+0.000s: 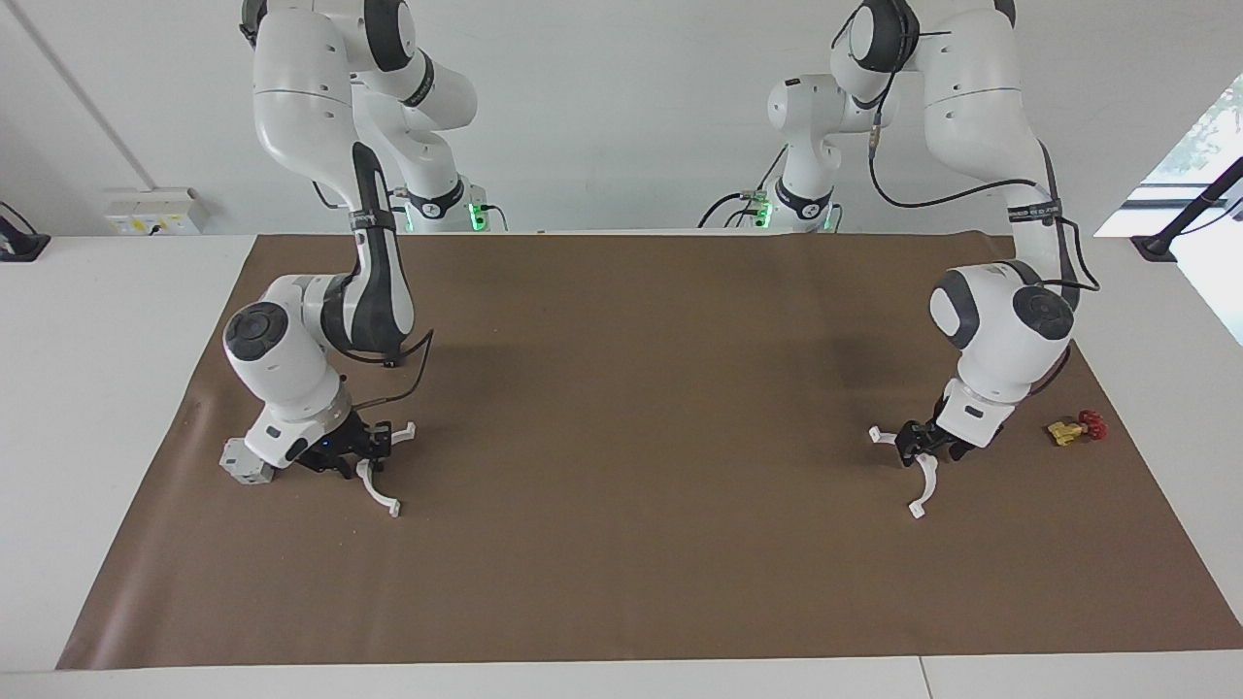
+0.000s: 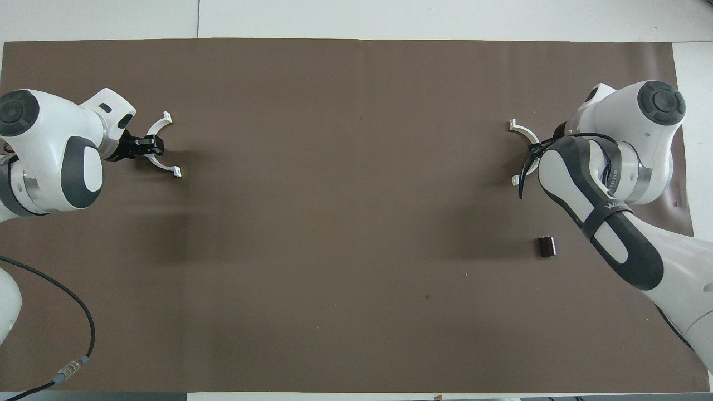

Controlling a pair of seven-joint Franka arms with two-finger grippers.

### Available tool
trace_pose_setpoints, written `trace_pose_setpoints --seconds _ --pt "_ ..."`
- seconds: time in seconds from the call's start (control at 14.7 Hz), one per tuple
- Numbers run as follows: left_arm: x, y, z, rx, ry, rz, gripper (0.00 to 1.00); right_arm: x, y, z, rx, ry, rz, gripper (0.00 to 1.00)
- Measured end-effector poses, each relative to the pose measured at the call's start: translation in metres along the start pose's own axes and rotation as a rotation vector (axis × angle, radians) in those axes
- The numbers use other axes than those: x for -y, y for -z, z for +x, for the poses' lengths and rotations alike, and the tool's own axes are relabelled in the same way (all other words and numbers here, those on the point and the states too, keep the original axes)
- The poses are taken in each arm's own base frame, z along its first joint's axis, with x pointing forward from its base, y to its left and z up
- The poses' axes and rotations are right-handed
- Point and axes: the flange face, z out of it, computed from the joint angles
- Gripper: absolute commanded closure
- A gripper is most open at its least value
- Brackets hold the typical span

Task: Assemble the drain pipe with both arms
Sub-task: 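Grasp the white clamp halves with the left and right grippers, then carry the clamp half toward the table centre with the right gripper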

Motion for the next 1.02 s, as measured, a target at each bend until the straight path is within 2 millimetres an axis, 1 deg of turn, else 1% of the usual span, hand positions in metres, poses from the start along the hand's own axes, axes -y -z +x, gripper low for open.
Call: trace_pose_setpoints --seconds 0.07,0.14,0.2,0.41,0.48,0.54,0.61,0.68,0.75,0.82,0.88,0.95,1.02 --pt "0.000 0.000 0.000 -0.001 0.012 0.000 1.00 0.002 0.001 0.001 -0.001 0.002 0.000 0.92" --pt "0.000 0.000 0.000 -0.002 0.019 0.000 1.00 0.004 0.001 0.001 -0.003 0.004 0.001 0.97" --pt "0.000 0.000 0.000 -0.003 0.023 0.000 1.00 0.005 0.002 0.002 -0.005 0.007 0.002 1.00" --pt "0.000 0.001 0.001 -0.006 0.025 0.000 1.00 0.011 0.007 0.006 -0.016 0.016 0.003 1.00" --pt "-0.001 0.001 0.001 -0.007 0.025 -0.001 1.00 0.012 0.014 0.010 -0.020 0.019 0.003 1.00" --pt "-0.001 0.001 0.001 -0.007 0.024 -0.001 1.00 0.015 0.024 0.016 -0.019 0.023 0.006 1.00" --pt "-0.002 0.001 0.001 -0.008 0.023 -0.001 1.00 0.023 0.037 0.024 -0.014 0.016 0.013 1.00" --pt "-0.003 0.002 0.001 -0.009 0.023 -0.001 1.00 0.038 0.053 0.034 -0.008 -0.005 0.020 1.00" --pt "-0.003 0.003 0.002 -0.012 0.022 -0.001 1.00 0.061 0.070 0.044 -0.001 -0.037 0.026 1.00" --pt "-0.004 0.005 0.002 -0.014 0.022 -0.002 1.00 0.092 0.085 0.054 0.003 -0.068 0.031 1.00" --pt "-0.004 0.007 0.002 -0.017 0.023 -0.002 1.00 0.128 0.098 0.061 0.001 -0.099 0.035 1.00" --pt "-0.004 0.008 0.003 -0.020 0.023 -0.002 1.00 0.164 0.106 0.066 -0.005 -0.129 0.038 1.00" --pt "-0.004 0.010 0.003 -0.022 0.023 -0.002 1.00 0.202 0.110 0.067 -0.006 -0.157 0.042 1.00"
